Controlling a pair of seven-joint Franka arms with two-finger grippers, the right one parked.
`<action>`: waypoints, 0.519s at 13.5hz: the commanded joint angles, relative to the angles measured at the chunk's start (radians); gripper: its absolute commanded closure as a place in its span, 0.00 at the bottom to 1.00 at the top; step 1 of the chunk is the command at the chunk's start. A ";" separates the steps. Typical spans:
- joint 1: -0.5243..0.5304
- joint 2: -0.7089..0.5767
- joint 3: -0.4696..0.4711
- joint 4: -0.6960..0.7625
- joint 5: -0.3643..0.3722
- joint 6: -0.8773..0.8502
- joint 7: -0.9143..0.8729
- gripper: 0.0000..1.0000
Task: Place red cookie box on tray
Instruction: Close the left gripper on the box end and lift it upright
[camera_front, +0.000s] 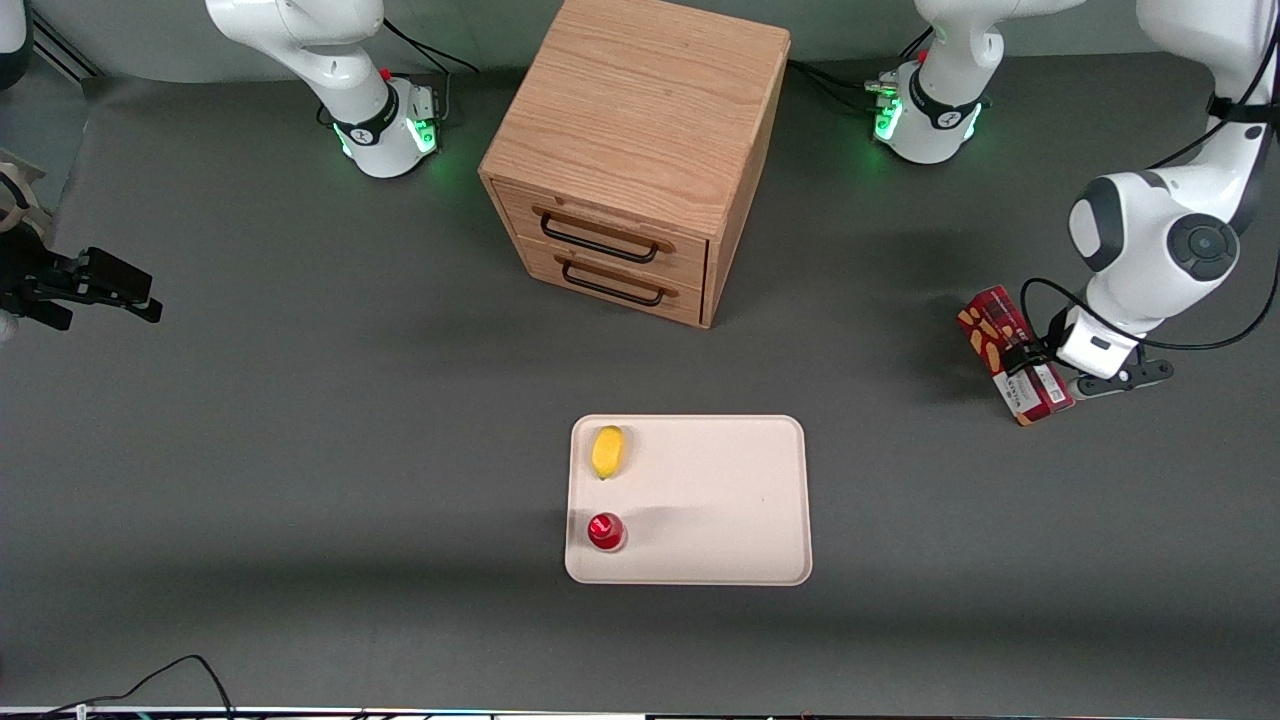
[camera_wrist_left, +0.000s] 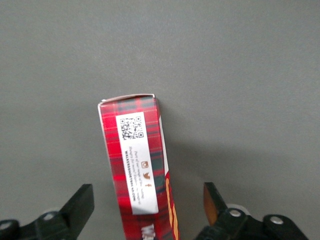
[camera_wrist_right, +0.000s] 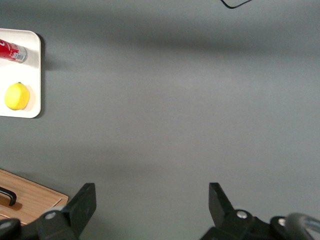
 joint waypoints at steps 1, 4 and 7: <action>0.000 0.002 0.000 -0.041 -0.004 0.066 -0.015 0.24; 0.002 0.004 0.000 -0.049 -0.004 0.074 -0.014 0.86; 0.000 -0.002 0.001 -0.049 -0.004 0.068 -0.011 1.00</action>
